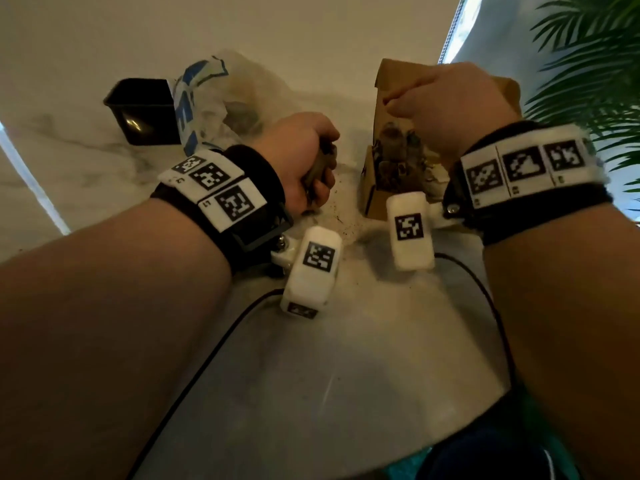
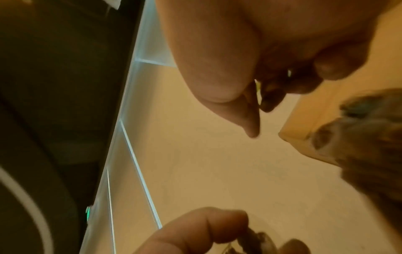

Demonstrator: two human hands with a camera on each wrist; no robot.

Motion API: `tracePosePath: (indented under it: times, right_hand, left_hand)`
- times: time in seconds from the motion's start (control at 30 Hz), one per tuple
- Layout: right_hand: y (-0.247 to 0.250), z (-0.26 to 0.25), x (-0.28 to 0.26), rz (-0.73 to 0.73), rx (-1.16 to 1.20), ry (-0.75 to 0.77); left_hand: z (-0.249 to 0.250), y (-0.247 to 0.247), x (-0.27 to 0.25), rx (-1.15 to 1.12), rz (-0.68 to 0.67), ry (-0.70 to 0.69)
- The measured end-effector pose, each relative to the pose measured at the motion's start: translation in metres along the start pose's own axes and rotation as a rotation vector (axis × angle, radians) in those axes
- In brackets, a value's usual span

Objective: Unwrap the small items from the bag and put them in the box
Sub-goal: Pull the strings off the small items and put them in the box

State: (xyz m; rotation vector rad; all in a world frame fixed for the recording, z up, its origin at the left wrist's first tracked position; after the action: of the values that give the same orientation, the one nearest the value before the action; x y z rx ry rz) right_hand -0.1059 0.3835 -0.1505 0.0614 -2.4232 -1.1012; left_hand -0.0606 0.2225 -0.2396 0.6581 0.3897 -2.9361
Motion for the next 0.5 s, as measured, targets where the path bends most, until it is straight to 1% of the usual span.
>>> tracePosePath:
  times: [0.03, 0.07, 0.1, 0.17, 0.2, 0.23, 0.3, 0.33, 0.37, 0.4, 0.5]
  right_hand:
    - [-0.003, -0.008, 0.005, -0.119, -0.213, 0.049]
    - [-0.005, -0.014, 0.013, -0.191, -0.397, 0.097]
    - [-0.007, -0.016, 0.022, -0.25, -0.493, 0.075]
    - [-0.015, -0.018, 0.037, -0.316, -0.566, 0.053]
    - [-0.025, -0.017, 0.041, -0.41, -0.65, 0.089]
    - [-0.036, -0.015, 0.047, -0.474, -0.747, 0.143]
    - [-0.051, -0.01, 0.05, -0.531, -0.869, 0.179]
    - [-0.057, -0.01, 0.049, -0.569, -0.902, 0.169]
    - [-0.059, -0.005, 0.053, -0.568, -0.924, 0.157]
    - [-0.059, -0.004, 0.053, -0.582, -0.949, 0.098]
    - [-0.07, 0.009, 0.068, -0.63, -1.042, 0.14]
  left_hand:
    - [0.0, 0.0, 0.001, 0.008, 0.003, 0.006]
    - [0.0, 0.0, 0.001, 0.014, 0.006, 0.004]
    - [0.001, 0.0, 0.001, 0.015, 0.014, -0.001]
    - [0.001, 0.002, 0.001, 0.014, 0.025, -0.007]
    - [0.001, 0.003, 0.001, 0.012, 0.026, -0.006]
    - [0.001, 0.003, 0.001, 0.009, 0.024, -0.004]
    - [0.0, 0.004, 0.001, -0.003, 0.022, 0.001]
    - [0.0, 0.004, 0.001, -0.008, 0.023, 0.002]
    - [0.0, 0.004, 0.001, -0.012, 0.023, 0.005]
    - [0.0, 0.004, 0.001, -0.016, 0.022, 0.006]
    - [0.0, 0.005, 0.001, -0.02, 0.026, 0.003]
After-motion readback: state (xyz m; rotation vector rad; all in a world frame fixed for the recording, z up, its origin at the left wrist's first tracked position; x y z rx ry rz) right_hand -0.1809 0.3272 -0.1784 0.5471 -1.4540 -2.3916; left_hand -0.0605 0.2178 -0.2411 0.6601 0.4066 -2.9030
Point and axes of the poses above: each hand's wrist, its own x-axis towards the middle knuckle, its own y-axis out of the back of the hand, z = x × y, the point moved 6 cm from there along x, towards the middle knuckle, and after that the axes turned 8 degrees about y, right-handed, at the moved point
